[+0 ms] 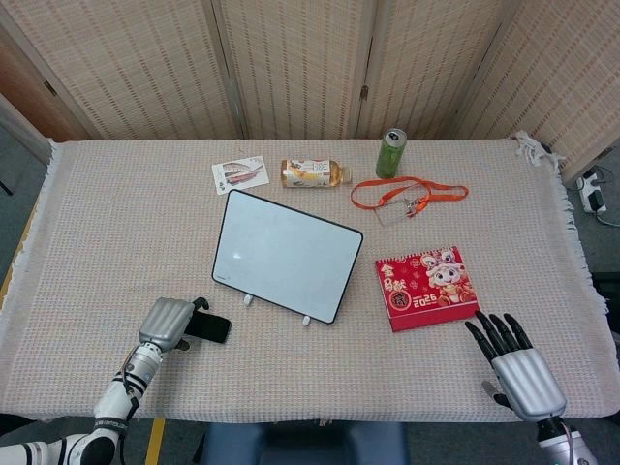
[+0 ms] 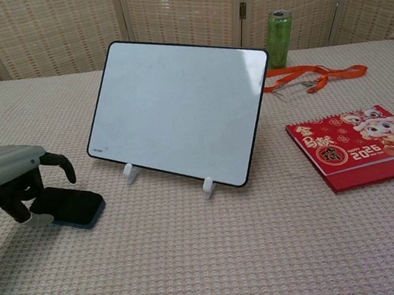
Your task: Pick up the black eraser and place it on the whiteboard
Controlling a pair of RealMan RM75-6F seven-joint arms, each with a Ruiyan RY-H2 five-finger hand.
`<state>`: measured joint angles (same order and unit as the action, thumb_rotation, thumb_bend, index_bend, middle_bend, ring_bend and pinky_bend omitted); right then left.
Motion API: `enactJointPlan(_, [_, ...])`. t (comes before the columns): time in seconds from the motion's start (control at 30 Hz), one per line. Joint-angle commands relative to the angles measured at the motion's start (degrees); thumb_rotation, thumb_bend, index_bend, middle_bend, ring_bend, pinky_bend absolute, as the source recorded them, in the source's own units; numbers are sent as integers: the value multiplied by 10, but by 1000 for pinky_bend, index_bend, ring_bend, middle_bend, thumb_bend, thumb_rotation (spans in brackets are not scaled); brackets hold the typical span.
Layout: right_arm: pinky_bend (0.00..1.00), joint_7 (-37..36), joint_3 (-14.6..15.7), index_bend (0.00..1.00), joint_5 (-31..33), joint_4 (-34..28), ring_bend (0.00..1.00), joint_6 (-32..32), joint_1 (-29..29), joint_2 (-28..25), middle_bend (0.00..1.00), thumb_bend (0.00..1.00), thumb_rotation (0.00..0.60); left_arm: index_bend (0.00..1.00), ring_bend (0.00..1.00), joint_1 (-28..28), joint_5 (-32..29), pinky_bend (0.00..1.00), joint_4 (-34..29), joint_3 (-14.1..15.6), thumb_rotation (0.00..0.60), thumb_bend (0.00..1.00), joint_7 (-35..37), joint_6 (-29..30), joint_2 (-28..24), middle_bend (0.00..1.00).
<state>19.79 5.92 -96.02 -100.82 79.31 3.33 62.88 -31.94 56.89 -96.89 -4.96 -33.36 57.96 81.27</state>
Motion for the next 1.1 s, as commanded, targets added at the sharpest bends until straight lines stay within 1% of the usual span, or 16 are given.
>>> enactJointPlan(0.03, [0,1,0,0,1,0,0,-1,0,0,0,256,600,362,1000,-8,-16,1000,6,1,600,289,-5,-6,3,1000])
enactJointPlan(0.2, [0,4,-1,0,3,0,0,-5,1,2,0,256,600,382,1000,-15,-25,1000,14,4,600,295,-3,-11,6,1000])
enactJointPlan(0.3, [0,6,-1,0,5,0,0,-6,1,3,0,257,600,408,1000,-19,-27,1000,19,6,600,325,1,-13,7,1000])
enactJointPlan(0.47, [0,6,-2,0,5,0,0,-7,1,3,0,257,600,511,1000,-19,-22,1000,30,6,600,389,12,-3,15,1000])
enactJointPlan(0.63, [0,5,-2,0,5,0,0,-5,1,2,0,256,600,597,1000,-14,-1,1000,47,7,600,407,30,16,30,1000])
enactJointPlan(0.7, [0,5,-2,0,5,0,0,-5,1,2,0,256,600,623,1000,-7,19,1000,48,4,600,416,46,35,33,1000])
enactJointPlan(0.87, [0,8,-2,0,8,-1,0,-8,1,3,0,256,600,671,1000,17,91,1000,45,-8,600,468,115,102,44,1000])
enactJointPlan(0.97, [0,11,-2,0,7,-1,0,-9,1,4,0,256,600,680,1000,26,128,1000,67,-24,600,484,137,153,71,1000])
enactJointPlan(1.1, [0,11,-3,0,10,-2,0,-9,1,4,0,257,600,683,1000,25,140,1000,86,-49,600,493,156,184,110,1000])
